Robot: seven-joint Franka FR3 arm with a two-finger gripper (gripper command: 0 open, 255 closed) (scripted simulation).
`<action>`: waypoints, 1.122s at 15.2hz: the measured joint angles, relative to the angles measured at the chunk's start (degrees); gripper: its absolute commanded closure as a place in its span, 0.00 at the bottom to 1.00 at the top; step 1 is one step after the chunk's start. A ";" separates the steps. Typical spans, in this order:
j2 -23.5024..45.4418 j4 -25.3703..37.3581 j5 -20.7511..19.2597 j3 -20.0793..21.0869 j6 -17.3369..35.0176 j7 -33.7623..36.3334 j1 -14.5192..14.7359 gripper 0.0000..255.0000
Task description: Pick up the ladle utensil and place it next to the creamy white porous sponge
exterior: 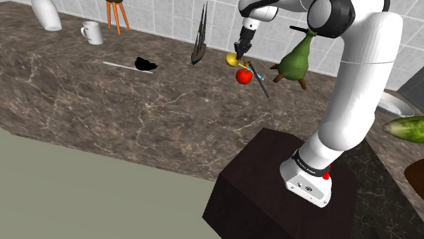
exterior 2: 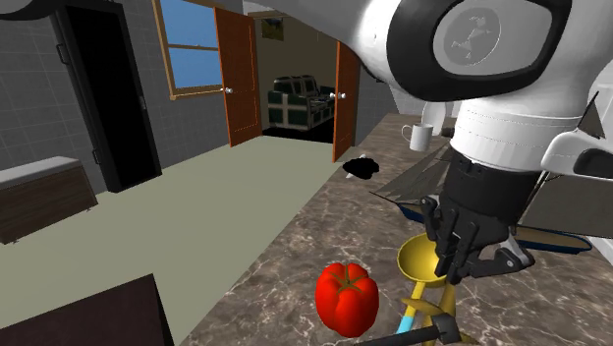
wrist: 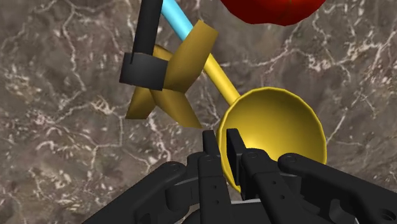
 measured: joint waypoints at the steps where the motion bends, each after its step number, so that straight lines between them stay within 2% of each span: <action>1: -0.22 0.62 -0.13 -0.06 -0.81 0.15 -0.01 1.00; 17: -1.68 10.64 -1.27 -0.63 -12.04 1.74 -0.62 1.00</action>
